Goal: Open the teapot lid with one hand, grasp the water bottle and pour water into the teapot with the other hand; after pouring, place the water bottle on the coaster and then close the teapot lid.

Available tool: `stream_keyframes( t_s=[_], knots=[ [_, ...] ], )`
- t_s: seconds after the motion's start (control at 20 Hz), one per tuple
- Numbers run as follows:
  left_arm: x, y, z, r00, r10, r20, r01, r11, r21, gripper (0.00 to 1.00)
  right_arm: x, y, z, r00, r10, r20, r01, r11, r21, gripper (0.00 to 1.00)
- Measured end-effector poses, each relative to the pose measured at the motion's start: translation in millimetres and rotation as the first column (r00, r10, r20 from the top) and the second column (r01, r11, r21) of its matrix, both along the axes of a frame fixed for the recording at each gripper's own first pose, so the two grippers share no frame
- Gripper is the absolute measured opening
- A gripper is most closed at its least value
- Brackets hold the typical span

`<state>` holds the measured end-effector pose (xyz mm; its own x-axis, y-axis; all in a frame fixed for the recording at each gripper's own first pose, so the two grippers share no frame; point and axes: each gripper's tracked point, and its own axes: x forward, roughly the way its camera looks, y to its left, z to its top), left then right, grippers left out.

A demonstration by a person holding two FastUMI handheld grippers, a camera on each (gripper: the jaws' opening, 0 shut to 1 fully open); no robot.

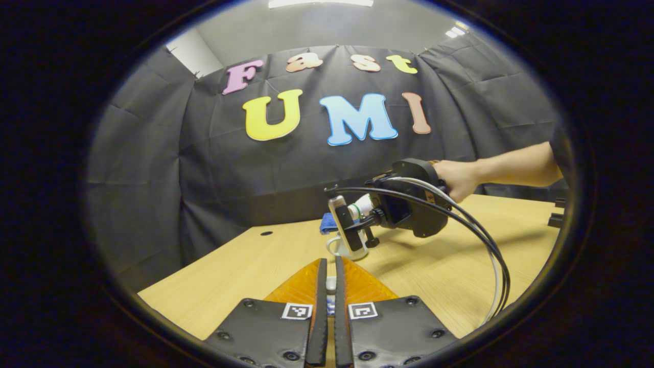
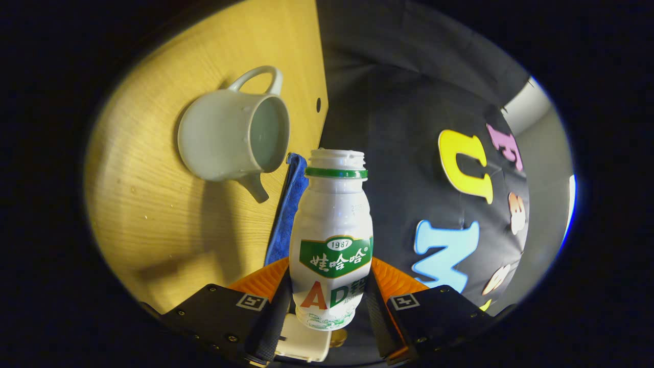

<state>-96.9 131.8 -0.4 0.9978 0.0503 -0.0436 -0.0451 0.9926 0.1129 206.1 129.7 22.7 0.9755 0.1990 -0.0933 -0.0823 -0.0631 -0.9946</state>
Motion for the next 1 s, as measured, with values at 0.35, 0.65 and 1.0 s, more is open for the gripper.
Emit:
stream_keyframes(
  t_s=[0.35, 0.65, 1.0],
  knots=[
    [51, 12, 18, 0.999, -0.036, 0.010, 0.036, 0.996, -0.078, 0.16, -26, -21, 4, 0.985, -0.014, -0.170, 0.105, 0.835, 0.540, 0.72],
    [115, 7, 59, 0.996, -0.066, 0.067, 0.072, 0.993, -0.090, 0.16, -73, -51, 15, 0.941, 0.084, -0.328, 0.245, 0.500, 0.831, 0.72],
    [208, -23, 63, 0.990, -0.123, 0.072, 0.131, 0.986, -0.107, 0.16, -118, -101, 31, 0.942, 0.104, -0.319, 0.294, 0.199, 0.935, 0.72]
  ],
)
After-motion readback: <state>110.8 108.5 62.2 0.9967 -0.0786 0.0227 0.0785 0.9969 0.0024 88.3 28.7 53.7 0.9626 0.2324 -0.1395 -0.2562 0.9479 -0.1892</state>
